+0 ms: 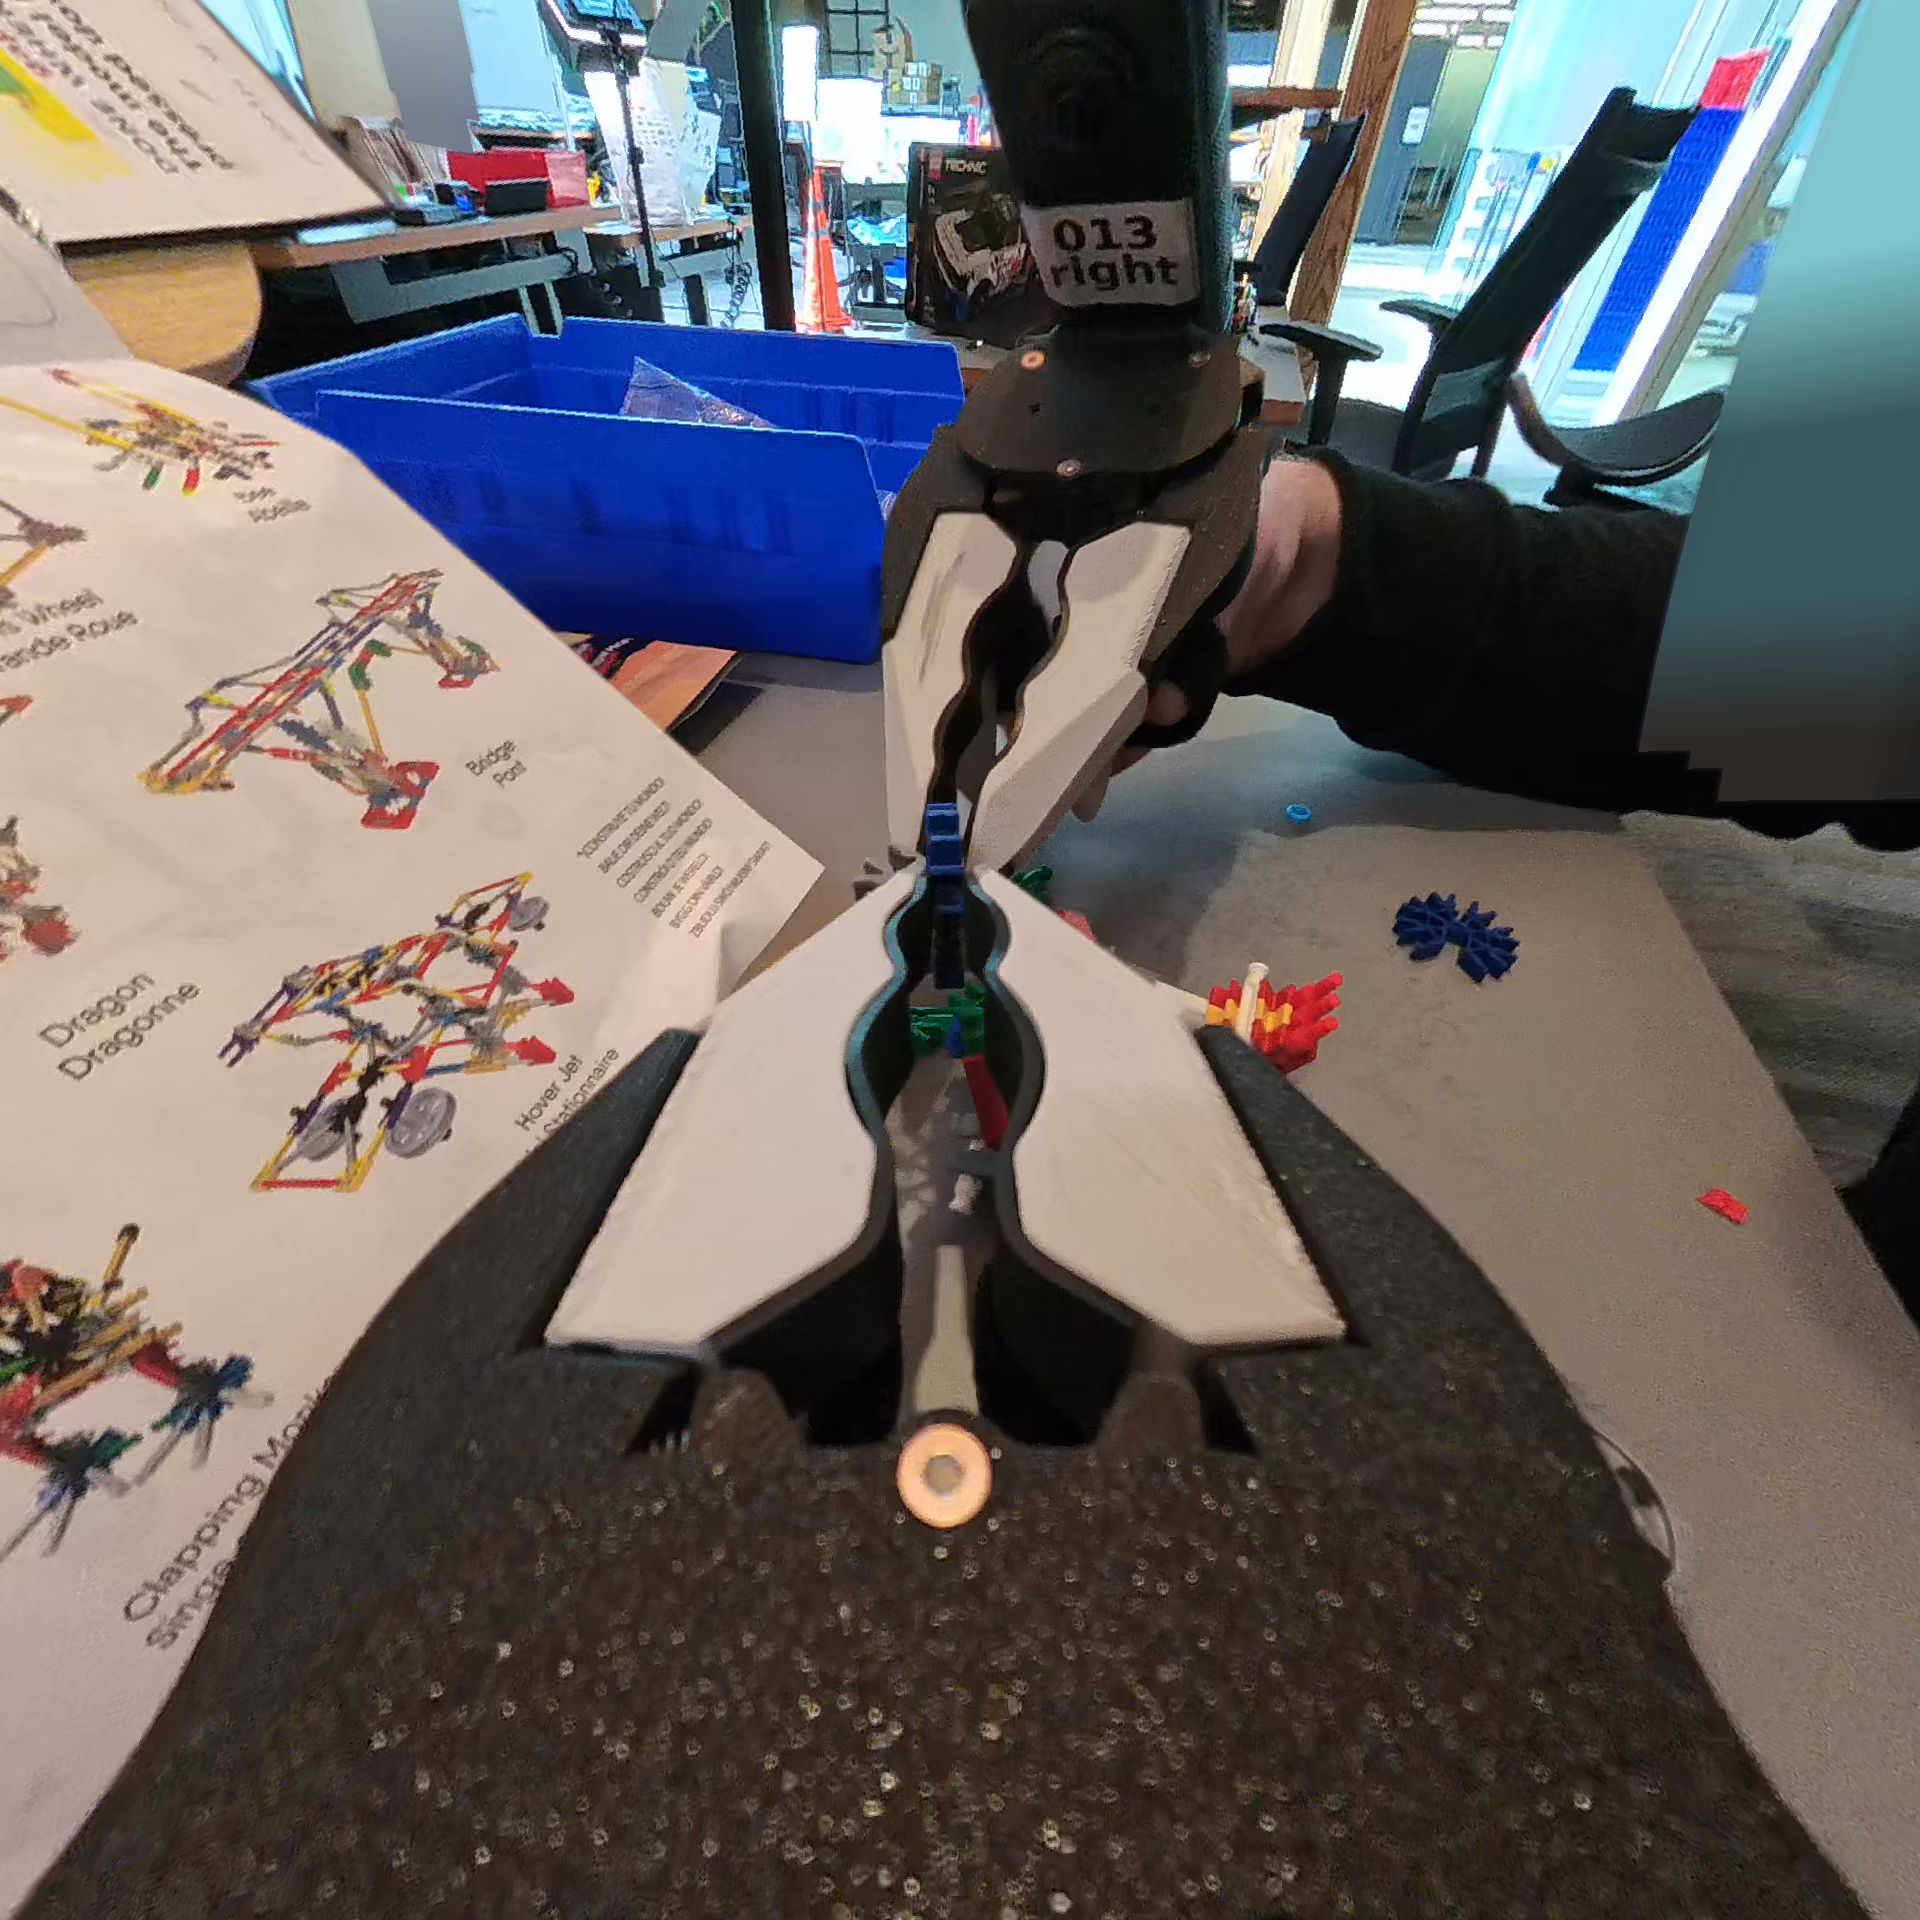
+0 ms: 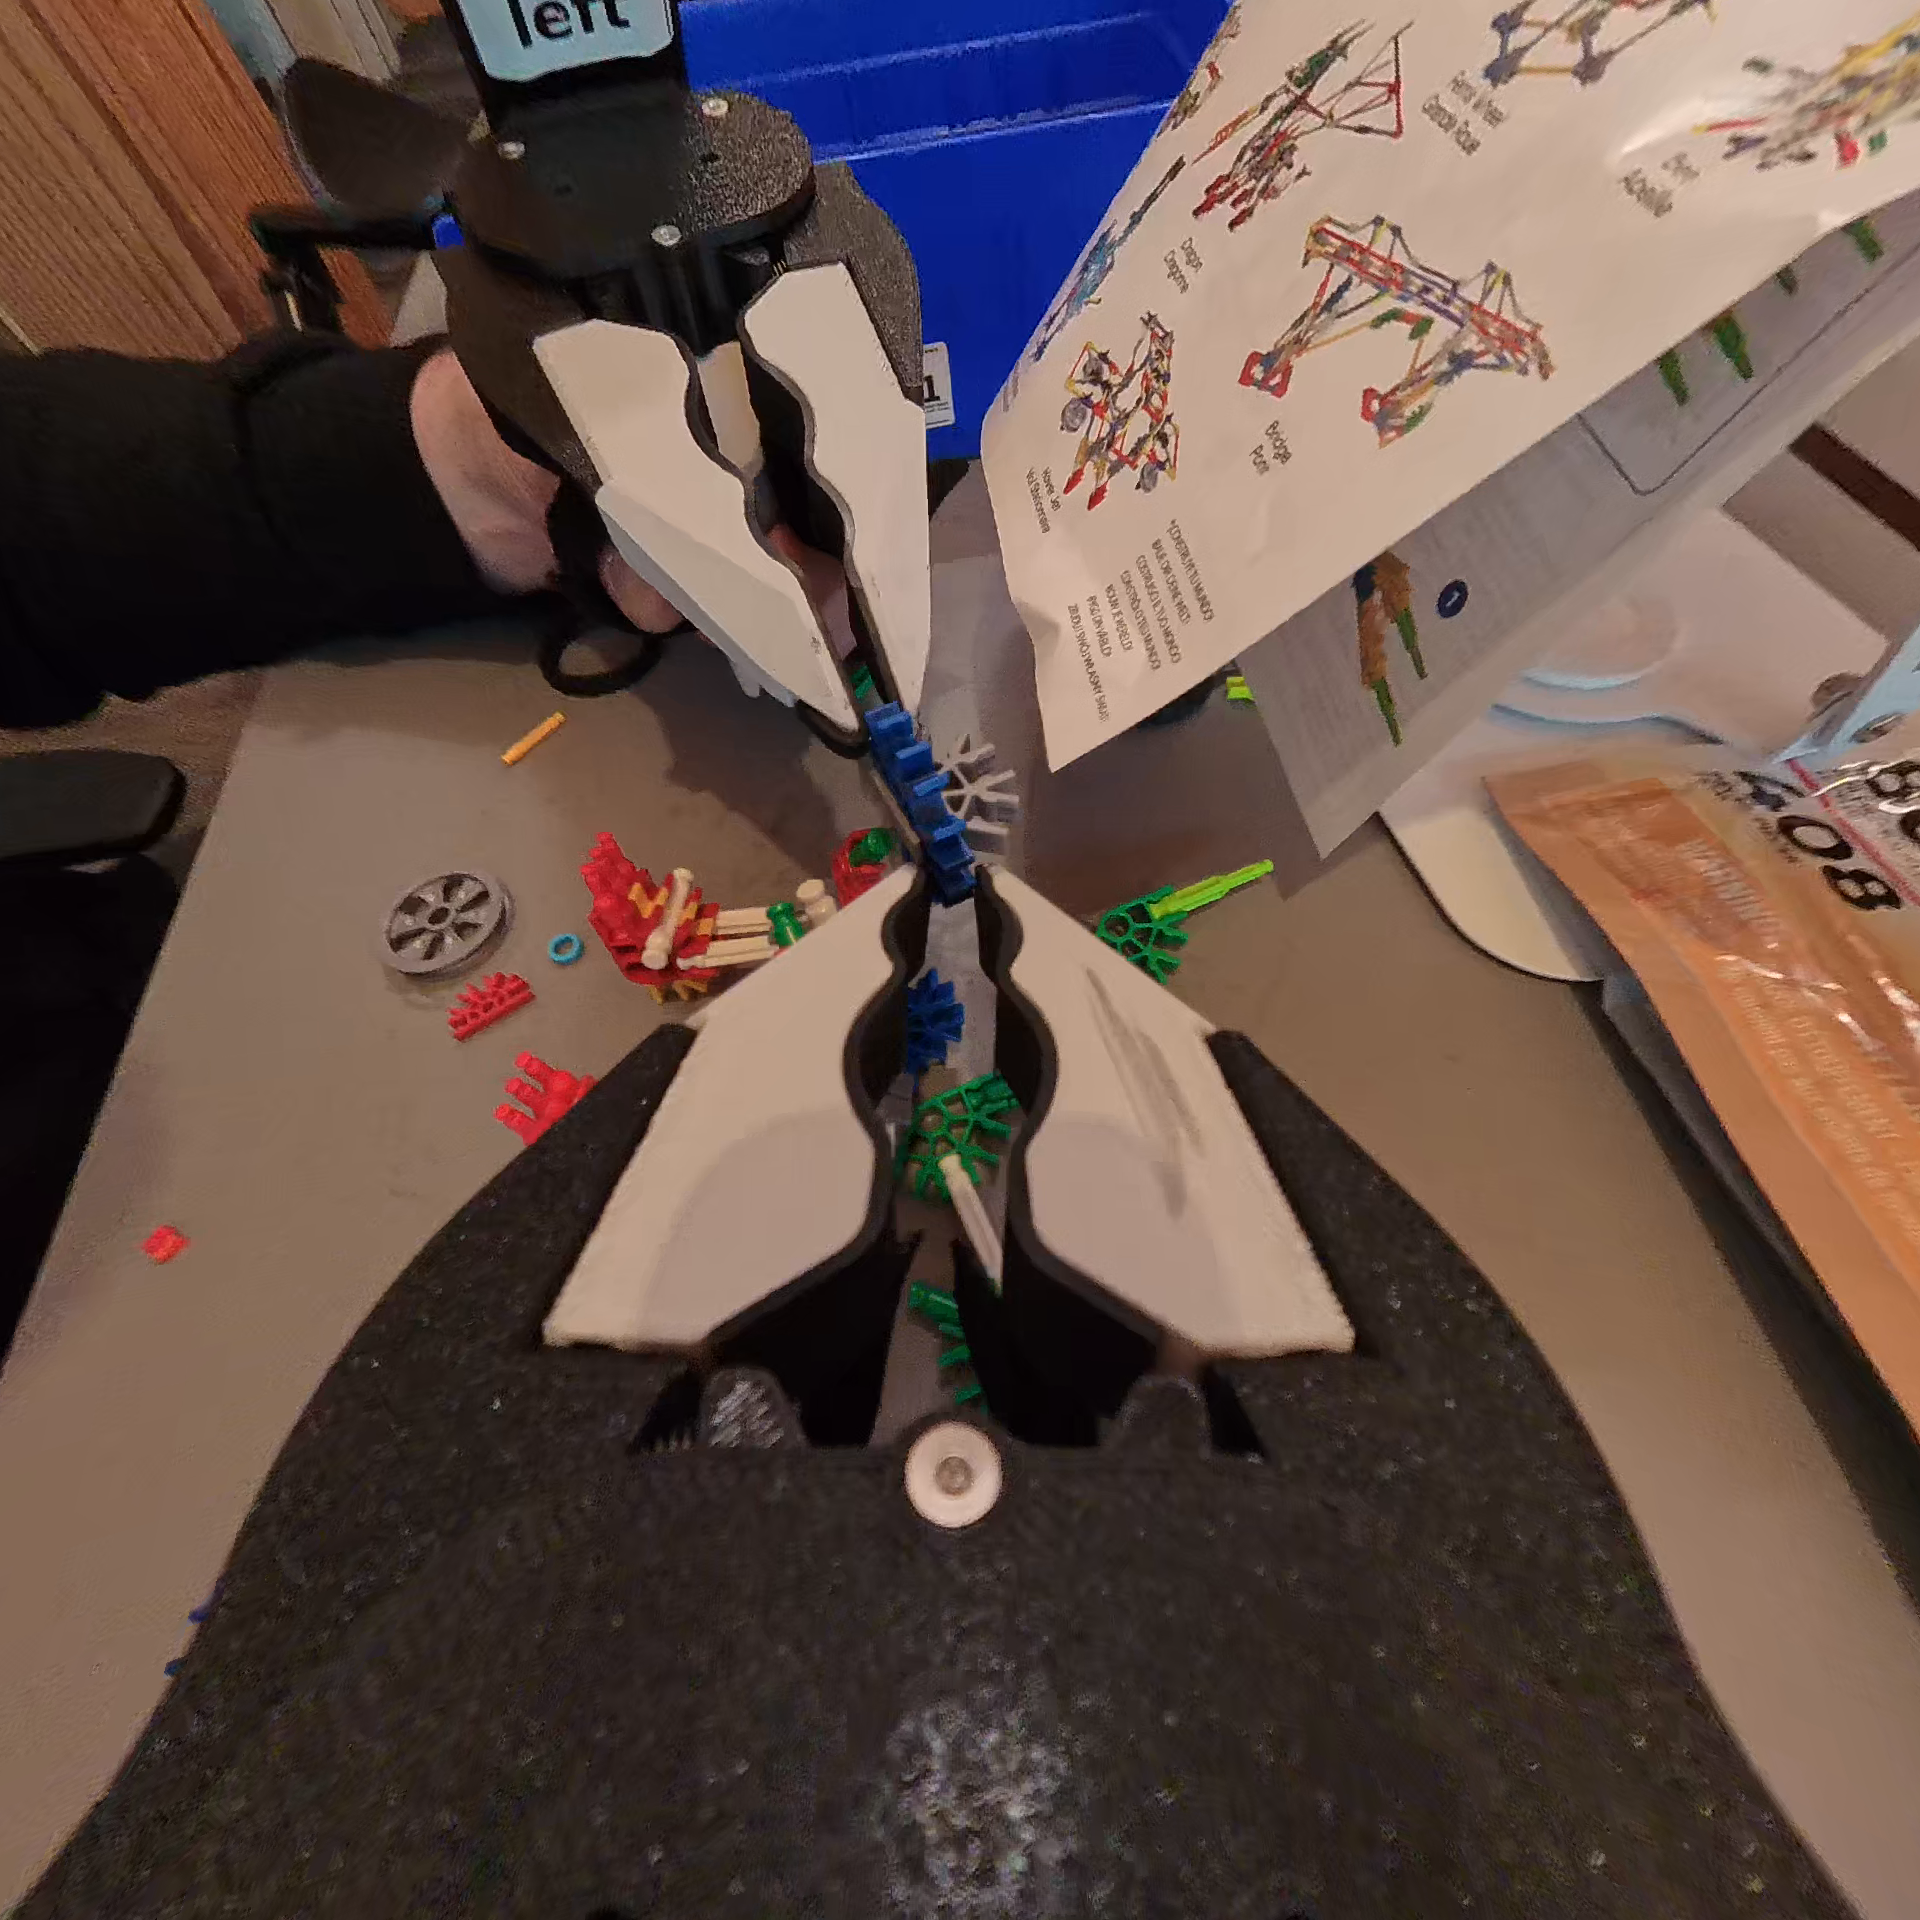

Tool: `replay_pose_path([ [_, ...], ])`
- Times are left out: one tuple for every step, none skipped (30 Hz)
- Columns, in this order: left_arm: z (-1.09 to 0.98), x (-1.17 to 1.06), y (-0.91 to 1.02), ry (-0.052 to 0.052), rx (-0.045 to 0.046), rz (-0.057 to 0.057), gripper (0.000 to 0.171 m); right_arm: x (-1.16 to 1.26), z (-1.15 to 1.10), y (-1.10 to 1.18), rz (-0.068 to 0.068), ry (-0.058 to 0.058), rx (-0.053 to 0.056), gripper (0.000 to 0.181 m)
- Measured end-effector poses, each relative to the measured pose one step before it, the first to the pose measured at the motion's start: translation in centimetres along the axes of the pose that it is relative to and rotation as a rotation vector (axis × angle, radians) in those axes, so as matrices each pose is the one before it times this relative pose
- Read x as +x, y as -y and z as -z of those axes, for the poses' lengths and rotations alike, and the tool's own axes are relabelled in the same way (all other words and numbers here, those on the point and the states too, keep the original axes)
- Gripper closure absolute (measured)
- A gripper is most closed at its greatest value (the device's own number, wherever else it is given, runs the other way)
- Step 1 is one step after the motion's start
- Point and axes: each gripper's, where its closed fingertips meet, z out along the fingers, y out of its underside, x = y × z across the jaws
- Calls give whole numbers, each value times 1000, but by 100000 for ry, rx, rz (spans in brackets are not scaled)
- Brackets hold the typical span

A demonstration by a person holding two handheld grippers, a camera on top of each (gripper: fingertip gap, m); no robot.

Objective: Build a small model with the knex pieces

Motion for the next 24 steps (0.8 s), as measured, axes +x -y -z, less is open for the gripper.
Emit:
replay_pose_path([
  [7, 135, 78, 32, 193, -1801, 168, -45, 26, -4, 2457, -763, -286, 173],
  [7, 108, 84, -30, 289, -1275, 167, -46, 24, 37, 1832, -568, -19, 173],
  [20, 8, 55, 588, 48, -1645, 168, -4, 20, 61, 1448, -702, 124, 173],
  [29, 24, -11, 718, -364, -2538, 168, 28, 17, 61, 1333, -695, 166, 173],
  [-2, 55, -80, 705, -828, -2879, 168, 3, 12, 8, 1302, -519, -69, 173],
  [-2, -3, -36, 781, -546, -1836, 168, 30, 16, 4, 1541, -731, -123, 174],
  [-3, -34, 22, 468, -137, -461, 168, 12, 6, 14, 1474, -698, -103, 174],
  [5, 14, 0, -145, -139, 194, 168, -6, 1, 0, 596, -221, -131, 174],
  [14, -102, -5, 467, 34, 244, 168, 65, 10, 53, -290, -414, 458, 173],
  [30, -125, -3, 208, 173, 1055, 168, 69, 9, 105, -441, -302, 745, 173],
  [43, -88, -7, -254, 111, 1699, 168, 11, 22, 74, -351, 154, 613, 173],
  [32, -81, -46, -360, -95, 1553, 168, -45, 23, 31, -733, 654, 315, 173],
  [34, -88, -29, -18, 69, 1125, 168, -38, 14, 35, -1007, 678, 414, 173],
  [32, -52, 22, -192, 377, 1113, 168, -43, 17, 63, -922, 680, 568, 173],
  [12, -6, 11, -550, 231, 1312, 168, -51, 18, 30, -678, 645, 353, 173],
  [17, -39, 27, -227, 271, 1042, 168, -20, 4, 43, -513, 438, 409, 173],
  [25, -12, 24, -277, 243, 883, 168, -36, 11, 46, -671, 540, 459, 173],
  [36, 21, 20, -449, 222, 761, 168, -60, 15, 39, -578, 690, 403, 173],
  [25, -6, -11, -272, -54, 655, 168, -4, 45, 70, -83, 292, 513, 173],
  [23, -32, -22, 43, -142, 202, 168, -58, 65, 100, -506, 596, 554, 174],
  [37, 26, 16, -234, -56, 97, 168, -74, 76, 109, -1097, 974, 729, 174],
  [19, 19, -30, -304, -302, 423, 168, -48, 50, 81, -866, 706, 563, 174],
  [-8, -4, -138, -290, -907, 630, 168, 12, -13, -27, -207, 51, -216, 174],
  [-35, -34, -180, -3, -1046, 91, 168, -1, -66, -160, 394, -184, -984, 174],
])
